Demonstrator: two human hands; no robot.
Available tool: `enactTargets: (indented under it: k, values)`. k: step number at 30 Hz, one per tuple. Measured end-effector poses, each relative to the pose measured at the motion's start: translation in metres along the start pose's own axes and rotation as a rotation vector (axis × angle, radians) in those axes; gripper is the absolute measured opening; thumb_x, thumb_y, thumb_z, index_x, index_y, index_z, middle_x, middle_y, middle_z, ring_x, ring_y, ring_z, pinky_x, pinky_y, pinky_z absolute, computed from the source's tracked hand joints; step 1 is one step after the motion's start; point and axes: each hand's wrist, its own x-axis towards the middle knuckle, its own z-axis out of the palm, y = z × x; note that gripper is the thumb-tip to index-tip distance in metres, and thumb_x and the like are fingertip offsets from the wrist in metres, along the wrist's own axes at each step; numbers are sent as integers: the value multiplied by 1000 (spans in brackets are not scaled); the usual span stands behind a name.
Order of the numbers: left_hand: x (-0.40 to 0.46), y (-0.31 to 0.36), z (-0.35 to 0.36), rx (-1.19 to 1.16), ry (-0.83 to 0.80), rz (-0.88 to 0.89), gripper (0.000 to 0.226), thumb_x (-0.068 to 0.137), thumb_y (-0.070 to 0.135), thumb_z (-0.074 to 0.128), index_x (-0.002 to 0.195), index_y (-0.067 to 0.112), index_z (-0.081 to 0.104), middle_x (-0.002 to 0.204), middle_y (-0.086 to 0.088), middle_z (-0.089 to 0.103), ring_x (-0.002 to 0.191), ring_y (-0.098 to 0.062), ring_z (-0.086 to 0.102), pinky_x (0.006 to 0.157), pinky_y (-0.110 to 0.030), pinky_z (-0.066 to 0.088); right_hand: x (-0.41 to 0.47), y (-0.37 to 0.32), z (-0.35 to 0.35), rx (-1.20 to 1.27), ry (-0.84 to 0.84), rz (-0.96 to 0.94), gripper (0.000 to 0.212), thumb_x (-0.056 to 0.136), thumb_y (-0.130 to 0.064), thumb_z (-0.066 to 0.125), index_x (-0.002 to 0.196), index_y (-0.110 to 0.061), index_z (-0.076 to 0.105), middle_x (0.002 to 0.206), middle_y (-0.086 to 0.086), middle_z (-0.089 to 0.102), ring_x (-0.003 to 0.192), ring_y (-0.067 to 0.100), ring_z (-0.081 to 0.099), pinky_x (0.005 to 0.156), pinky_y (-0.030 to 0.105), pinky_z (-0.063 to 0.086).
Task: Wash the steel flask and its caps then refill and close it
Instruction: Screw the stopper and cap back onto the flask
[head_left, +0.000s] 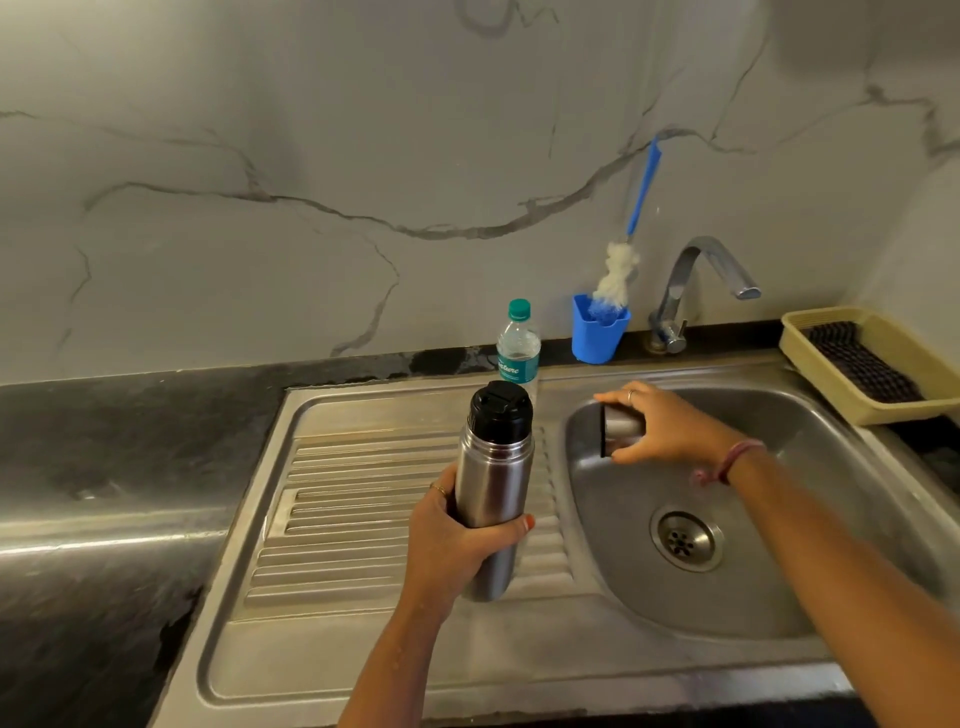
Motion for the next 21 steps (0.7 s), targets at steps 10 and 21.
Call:
enactTargets:
  k: [10, 21]
  values:
    - [-1, 6, 34, 15, -61, 39, 64, 53, 15, 96, 108, 29, 67, 92, 12, 74, 82, -8, 70, 69, -22, 57, -45, -16, -61, -235, 98, -12, 66, 65, -24, 82, 121, -30, 47, 106, -9, 58, 95, 9, 54, 81, 22, 39]
    - [-7, 20, 68, 16, -88, 77, 62, 54, 17, 96, 105, 31, 65, 89, 13, 73, 80, -6, 69, 68, -19, 56, -75, -13, -92, 54, 119, -81, 67, 69, -31, 83, 129, -29, 52, 117, -8, 57, 103, 9, 60, 92, 34, 53]
